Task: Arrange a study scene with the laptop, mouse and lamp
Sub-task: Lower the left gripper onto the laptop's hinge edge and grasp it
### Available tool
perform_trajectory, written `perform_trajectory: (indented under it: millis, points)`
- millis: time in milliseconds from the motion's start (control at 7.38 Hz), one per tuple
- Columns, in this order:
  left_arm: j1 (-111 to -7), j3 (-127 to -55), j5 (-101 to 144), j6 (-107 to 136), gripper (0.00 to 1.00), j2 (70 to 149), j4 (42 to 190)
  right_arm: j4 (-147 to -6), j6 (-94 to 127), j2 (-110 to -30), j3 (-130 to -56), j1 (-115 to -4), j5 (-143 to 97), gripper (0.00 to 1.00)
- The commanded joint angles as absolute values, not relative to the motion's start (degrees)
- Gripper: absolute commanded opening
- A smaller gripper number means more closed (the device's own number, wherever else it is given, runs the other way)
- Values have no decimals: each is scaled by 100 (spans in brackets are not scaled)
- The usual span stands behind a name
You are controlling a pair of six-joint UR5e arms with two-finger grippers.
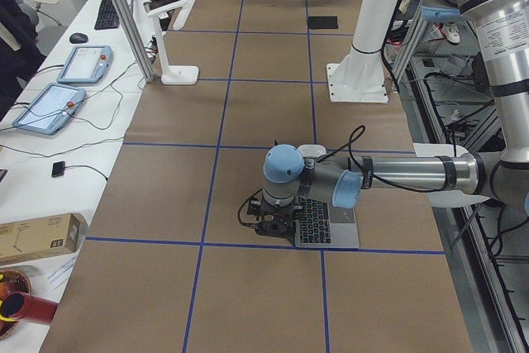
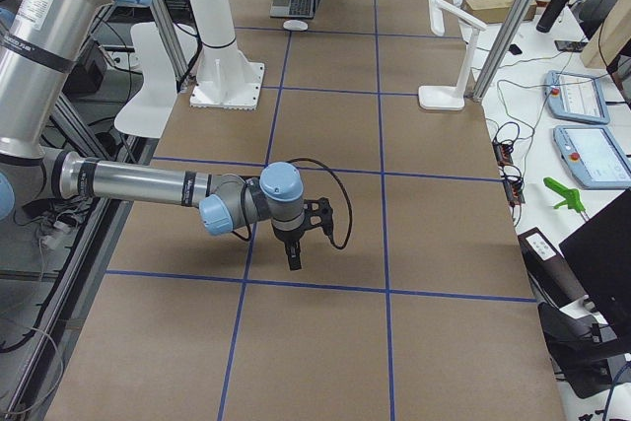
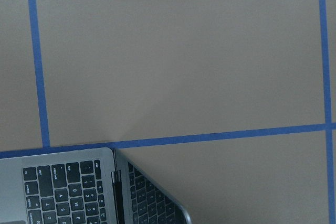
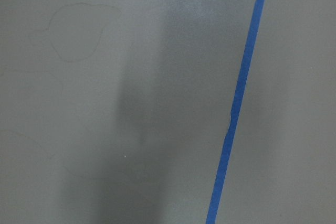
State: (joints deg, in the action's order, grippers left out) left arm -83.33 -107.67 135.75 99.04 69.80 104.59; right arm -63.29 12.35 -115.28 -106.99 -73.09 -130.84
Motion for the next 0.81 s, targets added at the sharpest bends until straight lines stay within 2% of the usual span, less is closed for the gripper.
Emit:
perform_trajectory:
  millis: [0,678]
  points:
    - [-8271,-10758,13535,9914,100,6970,10468,-6267,1230,-11558,-10705,-7312,-13087,100]
    - [-7981,-10758,13535,9958,99,6961,10450,-6249,1230,-11584,-10705,-7313,-13087,100]
